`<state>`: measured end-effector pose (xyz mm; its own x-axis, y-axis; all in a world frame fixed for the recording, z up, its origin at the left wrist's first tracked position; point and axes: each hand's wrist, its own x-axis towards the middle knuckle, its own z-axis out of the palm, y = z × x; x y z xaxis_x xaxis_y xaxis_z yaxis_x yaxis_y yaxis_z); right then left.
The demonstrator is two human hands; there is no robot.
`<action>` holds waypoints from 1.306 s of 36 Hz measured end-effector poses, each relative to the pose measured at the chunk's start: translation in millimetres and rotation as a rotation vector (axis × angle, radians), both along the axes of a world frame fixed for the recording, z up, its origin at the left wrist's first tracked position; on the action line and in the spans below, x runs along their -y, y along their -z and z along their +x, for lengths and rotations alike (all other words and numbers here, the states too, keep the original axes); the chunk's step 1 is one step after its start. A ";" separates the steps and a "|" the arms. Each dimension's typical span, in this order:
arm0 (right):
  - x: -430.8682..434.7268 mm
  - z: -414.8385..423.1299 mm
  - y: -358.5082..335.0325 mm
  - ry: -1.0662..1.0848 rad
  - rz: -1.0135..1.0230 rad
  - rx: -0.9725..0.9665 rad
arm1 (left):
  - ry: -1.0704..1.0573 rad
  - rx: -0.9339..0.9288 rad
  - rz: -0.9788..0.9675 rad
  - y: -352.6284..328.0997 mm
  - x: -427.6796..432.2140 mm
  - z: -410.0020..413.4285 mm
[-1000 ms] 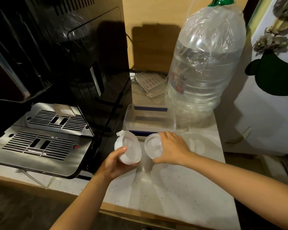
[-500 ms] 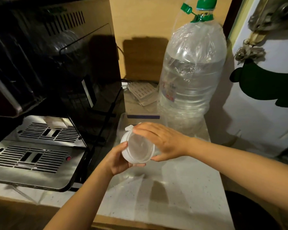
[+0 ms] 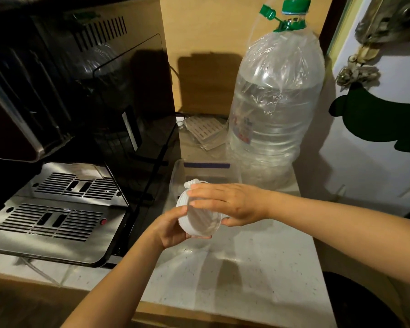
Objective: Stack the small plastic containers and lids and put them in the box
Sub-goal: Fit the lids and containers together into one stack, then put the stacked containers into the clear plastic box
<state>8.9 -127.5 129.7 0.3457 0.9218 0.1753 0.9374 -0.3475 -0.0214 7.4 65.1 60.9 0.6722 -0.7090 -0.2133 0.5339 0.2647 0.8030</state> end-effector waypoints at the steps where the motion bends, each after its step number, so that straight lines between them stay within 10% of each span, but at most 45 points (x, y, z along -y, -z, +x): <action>1: -0.2 0.2 0.4 -0.007 -0.004 -0.003 | 0.000 -0.004 0.004 0.0 0.2 -0.7; 22: -2.8 10.0 0.8 0.211 0.058 -0.019 | -0.226 0.184 0.091 -6.0 2.2 12.1; 30: -0.7 27.9 -26.4 0.534 0.406 -0.472 | -0.306 0.547 0.564 -18.7 13.1 25.2; 47: 10.1 64.7 -17.3 0.659 0.194 -0.696 | -0.291 1.106 1.260 -23.9 48.0 64.1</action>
